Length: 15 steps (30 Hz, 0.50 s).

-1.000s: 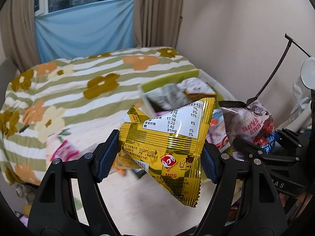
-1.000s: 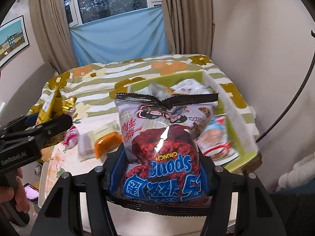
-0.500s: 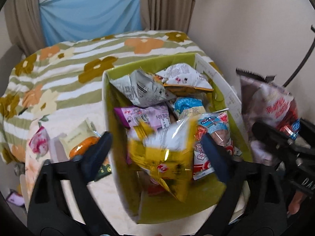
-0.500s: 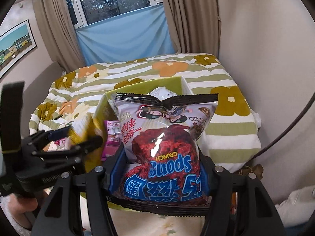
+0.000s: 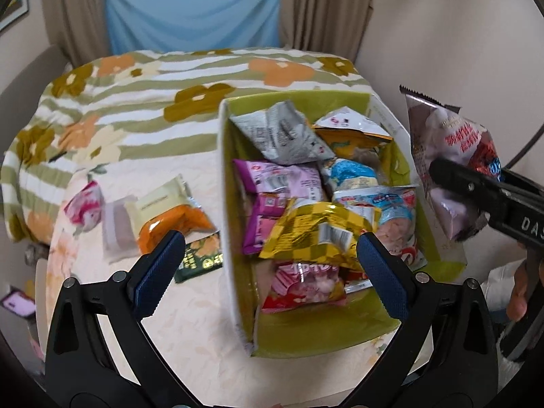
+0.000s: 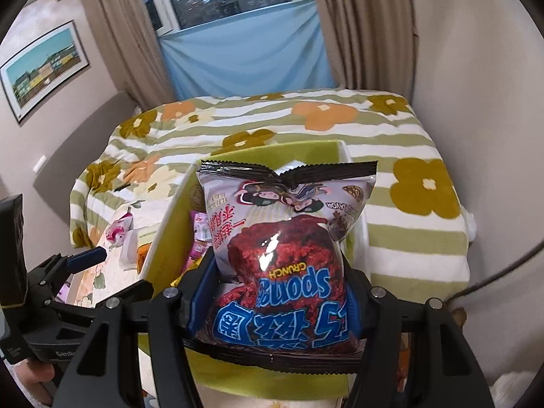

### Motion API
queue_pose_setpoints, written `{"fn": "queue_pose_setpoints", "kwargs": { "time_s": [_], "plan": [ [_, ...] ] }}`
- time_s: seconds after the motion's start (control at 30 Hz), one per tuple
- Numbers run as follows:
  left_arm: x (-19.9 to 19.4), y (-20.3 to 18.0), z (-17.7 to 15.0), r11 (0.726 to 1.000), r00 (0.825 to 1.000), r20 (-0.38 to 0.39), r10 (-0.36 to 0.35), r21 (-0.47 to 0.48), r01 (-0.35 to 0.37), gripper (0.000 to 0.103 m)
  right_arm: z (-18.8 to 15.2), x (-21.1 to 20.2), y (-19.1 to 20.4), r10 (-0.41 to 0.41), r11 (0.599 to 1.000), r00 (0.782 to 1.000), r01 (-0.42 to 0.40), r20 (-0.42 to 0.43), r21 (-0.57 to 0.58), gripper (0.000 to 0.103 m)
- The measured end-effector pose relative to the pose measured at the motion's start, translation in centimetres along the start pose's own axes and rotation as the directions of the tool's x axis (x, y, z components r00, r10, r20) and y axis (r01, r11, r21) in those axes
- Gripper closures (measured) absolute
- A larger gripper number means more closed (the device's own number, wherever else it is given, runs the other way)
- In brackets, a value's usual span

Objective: Organize snacks
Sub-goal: 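Open both grippers to release the bags into the box and withdraw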

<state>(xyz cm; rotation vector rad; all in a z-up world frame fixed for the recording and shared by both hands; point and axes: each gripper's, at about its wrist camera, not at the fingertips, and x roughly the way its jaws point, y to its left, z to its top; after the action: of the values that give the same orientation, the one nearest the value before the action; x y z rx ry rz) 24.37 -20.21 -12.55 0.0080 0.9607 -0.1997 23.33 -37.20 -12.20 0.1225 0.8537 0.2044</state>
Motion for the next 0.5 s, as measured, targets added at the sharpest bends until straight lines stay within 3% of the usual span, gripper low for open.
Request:
{"fn": "queue_pose_setpoints", "kwargs": {
  "time_s": [0.27, 0.33, 0.4, 0.5],
  "plan": [
    [-1.4, 2.0, -1.0, 0.997, 0.999, 0.010, 0.050, -0.059, -0.049, 0.003, 1.9, 3.0, 0.5, 0.000, 0.998, 0.999, -0.003, -0.046, -0.070, 0.043],
    [-1.5, 2.5, -1.4, 0.996, 0.999, 0.005, 0.053, -0.076, -0.053, 0.003, 2.0, 3.6, 0.6, -0.008, 0.998, 0.998, 0.004, -0.055, -0.067, 0.034],
    [-1.5, 3.0, -1.9, 0.994, 0.999, -0.005, 0.049, -0.095, -0.049, 0.003, 1.6, 3.3, 0.7, 0.002, 0.998, 0.999, -0.004, -0.036, -0.055, 0.010],
    [-1.4, 3.4, -2.6, 0.993, 0.999, -0.016, 0.044, -0.112, -0.045, 0.003, 1.1, 2.7, 0.8, 0.012, 0.999, 1.000, -0.013, -0.020, -0.048, 0.005]
  ]
}}
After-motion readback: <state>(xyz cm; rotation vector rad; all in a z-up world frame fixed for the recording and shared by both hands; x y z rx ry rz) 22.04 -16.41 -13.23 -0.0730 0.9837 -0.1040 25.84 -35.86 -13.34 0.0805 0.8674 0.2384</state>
